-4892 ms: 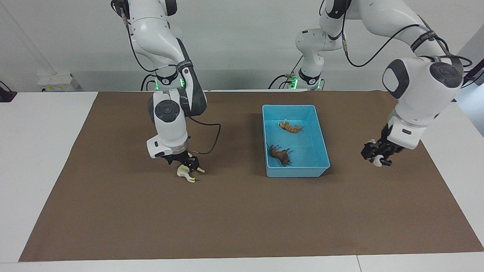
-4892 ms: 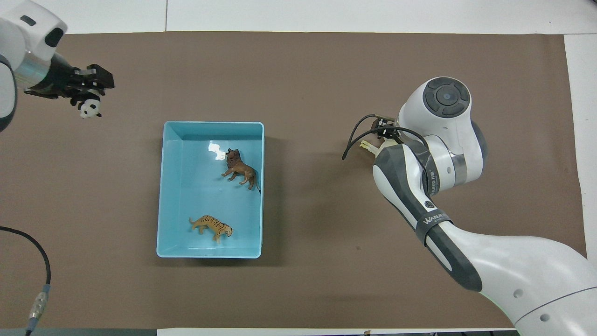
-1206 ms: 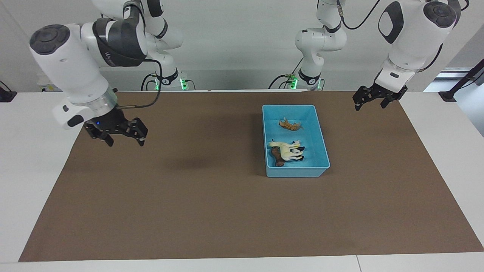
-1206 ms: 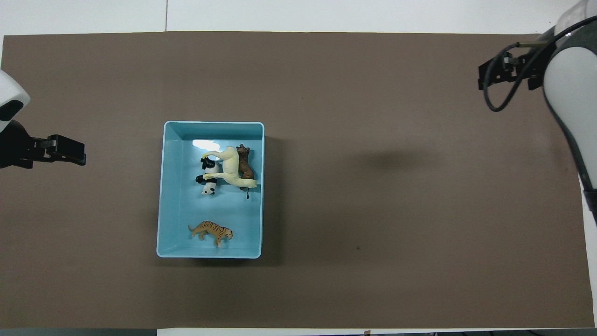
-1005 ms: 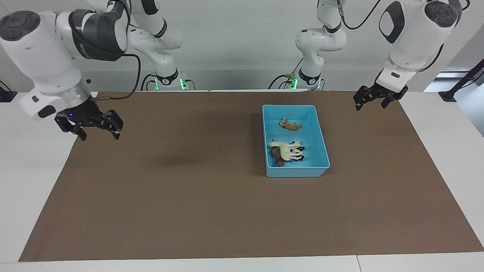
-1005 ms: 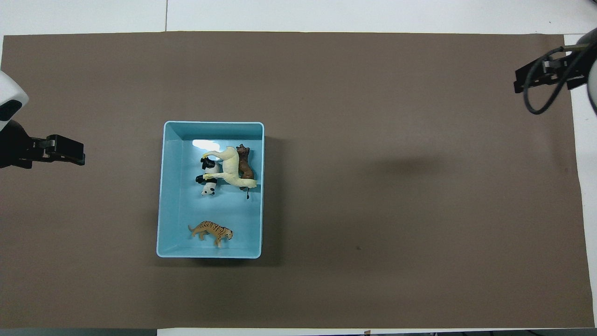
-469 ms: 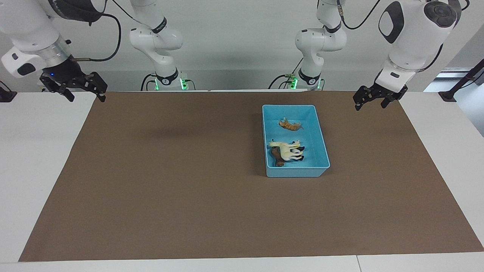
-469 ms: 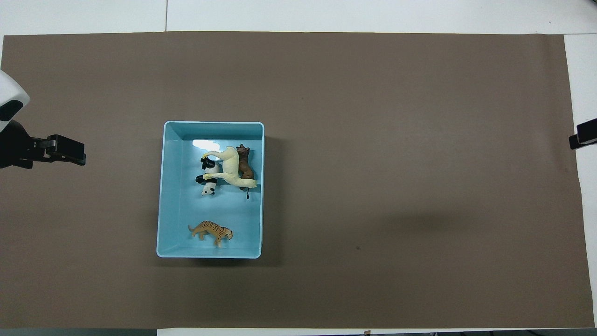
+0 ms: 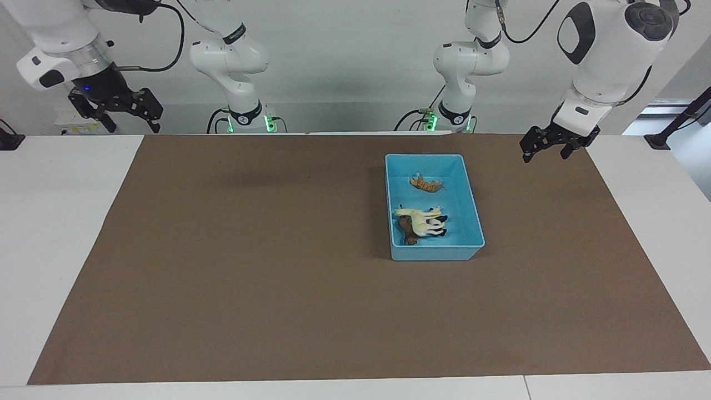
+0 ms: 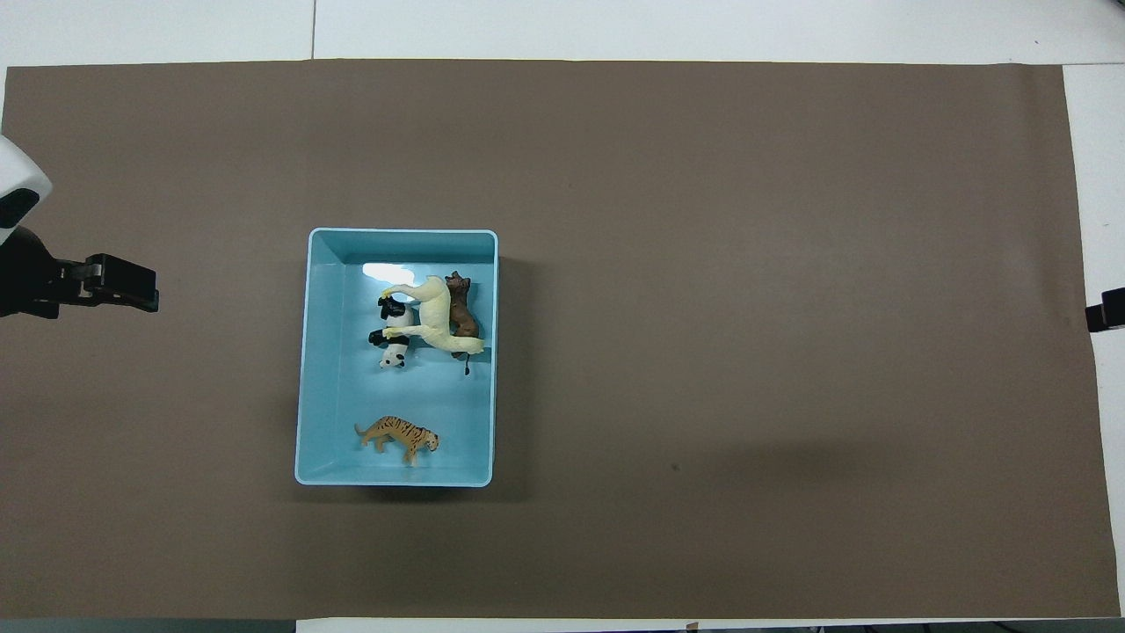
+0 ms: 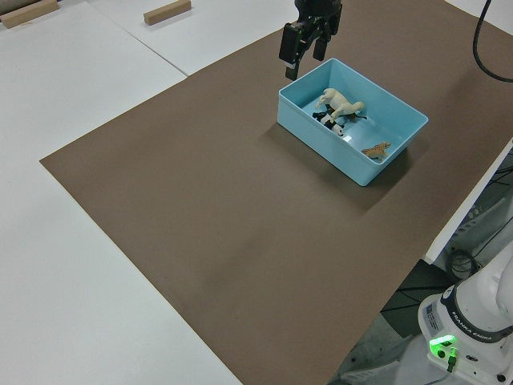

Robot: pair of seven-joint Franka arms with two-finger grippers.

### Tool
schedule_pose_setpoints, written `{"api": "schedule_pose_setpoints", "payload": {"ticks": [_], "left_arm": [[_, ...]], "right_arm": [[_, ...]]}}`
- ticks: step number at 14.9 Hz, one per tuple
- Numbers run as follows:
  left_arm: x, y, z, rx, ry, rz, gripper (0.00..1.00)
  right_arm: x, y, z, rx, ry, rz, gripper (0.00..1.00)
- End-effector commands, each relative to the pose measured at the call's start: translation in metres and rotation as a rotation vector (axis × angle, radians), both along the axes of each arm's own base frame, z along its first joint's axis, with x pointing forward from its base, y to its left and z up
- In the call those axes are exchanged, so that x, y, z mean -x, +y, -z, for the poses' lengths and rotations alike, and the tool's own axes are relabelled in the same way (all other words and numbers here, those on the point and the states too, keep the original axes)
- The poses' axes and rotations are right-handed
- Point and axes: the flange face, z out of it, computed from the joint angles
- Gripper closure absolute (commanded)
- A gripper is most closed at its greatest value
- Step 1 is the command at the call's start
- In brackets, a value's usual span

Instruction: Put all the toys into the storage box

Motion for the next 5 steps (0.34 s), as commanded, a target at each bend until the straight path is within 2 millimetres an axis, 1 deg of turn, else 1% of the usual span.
{"api": "schedule_pose_setpoints", "payload": {"ticks": [1,3,5], "left_arm": [[0.0037,-0.0043,-0.0010,-0.004,-0.005,0.006,0.00],[0.0041,-0.0068,-0.0002,-0.005,-0.002,0.012,0.00],[0.0040,-0.0011,-0.0001,-0.005,0.000,0.000,0.00]], "right_arm": [[-0.0024,-0.0005,-0.0151,0.012,-0.010,-0.012,0.00],[-0.0019,-0.0015,-0.0153,0.007,-0.012,-0.009,0.00],[-0.0009,-0.0022,-0.0151,0.006,-0.009,-0.008,0.00]]}}
